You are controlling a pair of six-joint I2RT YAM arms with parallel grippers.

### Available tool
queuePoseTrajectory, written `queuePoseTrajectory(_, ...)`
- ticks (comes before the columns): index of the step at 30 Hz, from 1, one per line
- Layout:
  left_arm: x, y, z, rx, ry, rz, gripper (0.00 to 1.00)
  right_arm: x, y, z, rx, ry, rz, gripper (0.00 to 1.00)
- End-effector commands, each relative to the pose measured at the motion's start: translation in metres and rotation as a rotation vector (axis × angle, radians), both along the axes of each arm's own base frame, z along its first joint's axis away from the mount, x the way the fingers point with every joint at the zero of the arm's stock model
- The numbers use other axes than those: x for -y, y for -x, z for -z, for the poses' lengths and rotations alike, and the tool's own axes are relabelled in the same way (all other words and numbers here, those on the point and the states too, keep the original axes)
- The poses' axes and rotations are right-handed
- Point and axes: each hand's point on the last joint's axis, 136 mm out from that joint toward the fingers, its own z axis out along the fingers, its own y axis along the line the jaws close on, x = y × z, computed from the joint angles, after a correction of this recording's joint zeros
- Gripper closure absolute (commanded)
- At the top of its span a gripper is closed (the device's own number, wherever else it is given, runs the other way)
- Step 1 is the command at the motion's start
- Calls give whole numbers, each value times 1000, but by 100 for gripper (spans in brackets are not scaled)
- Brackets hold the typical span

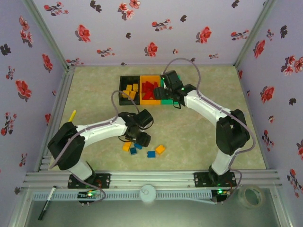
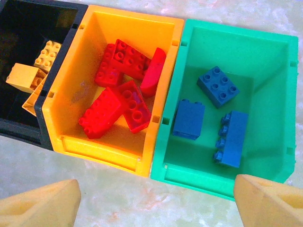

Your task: Sort the legos into containers by color

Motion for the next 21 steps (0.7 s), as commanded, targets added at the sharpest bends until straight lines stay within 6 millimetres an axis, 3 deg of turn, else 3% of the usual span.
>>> queuePoseTrajectory(1,-4,11,10,-46,-46,5,33,9,1,-15,34,-10,32,15)
queuePoseTrajectory(11,-8,12,25,-68,-117,13,39,9,1,-12,28,-4,31,15)
queuePoseTrajectory(18,-9,8,25,-51,-135,8,56,12,3,-14,35,0,37,15)
queuePoseTrajectory(21,-8,1,21,-27,-139,9,59,15,4,-16,43,4,44,15)
